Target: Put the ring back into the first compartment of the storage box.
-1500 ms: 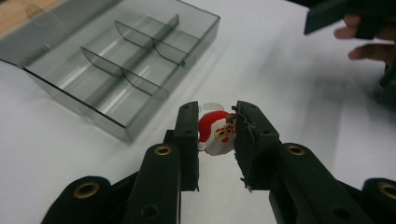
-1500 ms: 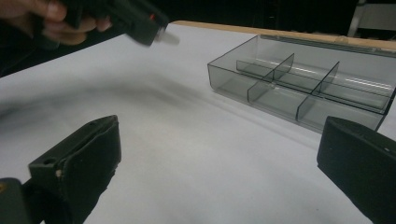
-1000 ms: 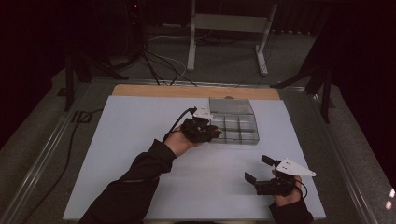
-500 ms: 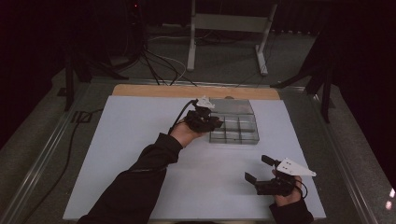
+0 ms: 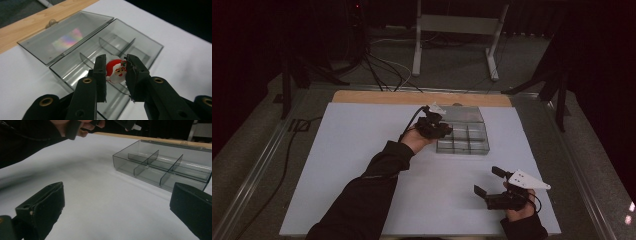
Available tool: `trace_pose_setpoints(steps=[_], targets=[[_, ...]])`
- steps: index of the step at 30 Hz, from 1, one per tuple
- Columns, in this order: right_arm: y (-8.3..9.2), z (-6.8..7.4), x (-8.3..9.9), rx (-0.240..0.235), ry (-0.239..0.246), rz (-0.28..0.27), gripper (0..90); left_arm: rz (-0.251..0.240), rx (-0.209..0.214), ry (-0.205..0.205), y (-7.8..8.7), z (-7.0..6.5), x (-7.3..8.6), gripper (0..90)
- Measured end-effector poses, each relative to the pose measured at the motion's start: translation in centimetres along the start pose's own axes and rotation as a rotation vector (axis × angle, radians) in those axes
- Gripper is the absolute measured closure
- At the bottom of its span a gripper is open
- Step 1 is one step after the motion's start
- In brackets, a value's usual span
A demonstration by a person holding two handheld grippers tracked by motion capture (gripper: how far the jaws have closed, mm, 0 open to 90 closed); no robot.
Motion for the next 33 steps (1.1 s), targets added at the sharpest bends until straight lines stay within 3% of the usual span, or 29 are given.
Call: trace_pose_setpoints(steps=[9, 11, 20, 33], targets=[[0.0, 0.0, 0.0, -0.002, -0.002, -0.003, 0.0, 0.019, -0.017, 0.002, -1.5, 0.9, 0.9, 72.6], [0.0, 0.0, 0.0, -0.002, -0.003, -0.003, 0.0, 0.027, -0.025, -0.017, -1.7, 1.1, 1.2, 72.6], [0.0, 0.1, -0.1, -0.004, -0.001, -0.003, 0.0, 0.047, -0.054, 0.003, -2.7, 2.3, 2.2, 72.5], [0.1, 0.1, -0.1, -0.007, -0.001, -0.006, 0.0, 0.071, -0.067, 0.011, -4.1, 2.6, 2.8, 72.4]])
Point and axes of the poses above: each handheld gripper's, and its own axes: y roughly backward along the jaws, x roughly out of its underside, z roughly to its left, the point moved 10 cm from there along -y, roughly forward along the jaws, and after that the axes turned 15 degrees about -z, right-handed, at the moved point
